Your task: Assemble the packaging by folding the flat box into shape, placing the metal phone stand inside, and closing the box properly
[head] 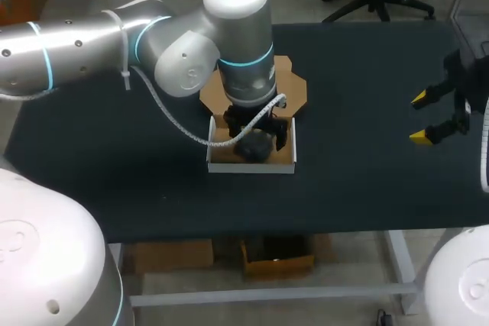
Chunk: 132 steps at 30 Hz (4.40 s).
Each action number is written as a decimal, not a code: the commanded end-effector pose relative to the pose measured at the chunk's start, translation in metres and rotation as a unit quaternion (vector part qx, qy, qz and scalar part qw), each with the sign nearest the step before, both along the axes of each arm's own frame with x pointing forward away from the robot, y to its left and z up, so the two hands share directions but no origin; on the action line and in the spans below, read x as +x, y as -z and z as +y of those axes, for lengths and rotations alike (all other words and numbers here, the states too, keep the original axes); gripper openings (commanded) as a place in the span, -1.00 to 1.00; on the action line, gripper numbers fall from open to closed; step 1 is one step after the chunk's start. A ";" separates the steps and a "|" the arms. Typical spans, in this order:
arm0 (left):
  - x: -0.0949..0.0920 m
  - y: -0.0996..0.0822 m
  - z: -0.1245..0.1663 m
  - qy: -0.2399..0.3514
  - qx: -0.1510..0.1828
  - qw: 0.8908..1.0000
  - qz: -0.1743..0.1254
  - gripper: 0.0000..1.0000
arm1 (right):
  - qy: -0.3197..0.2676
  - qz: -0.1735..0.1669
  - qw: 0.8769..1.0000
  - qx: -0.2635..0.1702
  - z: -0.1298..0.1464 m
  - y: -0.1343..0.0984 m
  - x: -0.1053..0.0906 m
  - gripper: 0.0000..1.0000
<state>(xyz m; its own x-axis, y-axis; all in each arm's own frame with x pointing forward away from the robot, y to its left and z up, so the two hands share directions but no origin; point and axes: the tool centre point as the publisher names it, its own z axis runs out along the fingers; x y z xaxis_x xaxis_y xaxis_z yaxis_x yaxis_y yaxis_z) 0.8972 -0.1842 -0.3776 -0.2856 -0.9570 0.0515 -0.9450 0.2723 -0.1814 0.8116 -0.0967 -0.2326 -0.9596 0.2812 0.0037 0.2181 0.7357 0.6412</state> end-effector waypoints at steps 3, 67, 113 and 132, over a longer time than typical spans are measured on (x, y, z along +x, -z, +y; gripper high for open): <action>0.001 0.000 -0.001 0.000 0.003 1.000 0.000 1.00 | 0.000 -0.001 1.000 0.001 0.000 0.000 -0.001 1.00; -0.044 0.013 -0.009 -0.110 0.036 0.992 0.048 1.00 | -0.038 -0.009 0.999 0.001 -0.001 0.006 0.012 1.00; -0.135 0.022 -0.025 -0.167 0.030 0.982 0.087 1.00 | -0.038 -0.009 0.999 0.001 -0.001 0.006 0.012 1.00; -0.130 -0.017 -0.003 -0.139 -0.035 0.990 0.004 1.00 | -0.038 -0.009 0.999 0.001 -0.001 0.006 0.012 1.00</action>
<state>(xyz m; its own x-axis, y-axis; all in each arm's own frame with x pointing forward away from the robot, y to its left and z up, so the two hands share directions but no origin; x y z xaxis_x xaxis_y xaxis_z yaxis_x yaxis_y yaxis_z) 0.7748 -0.2057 -0.3732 0.0042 -0.9973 0.0728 -0.9905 -0.0141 -0.1366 0.8238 -0.0960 -0.2393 -0.9774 0.2109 -0.0159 0.1513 0.7498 0.6441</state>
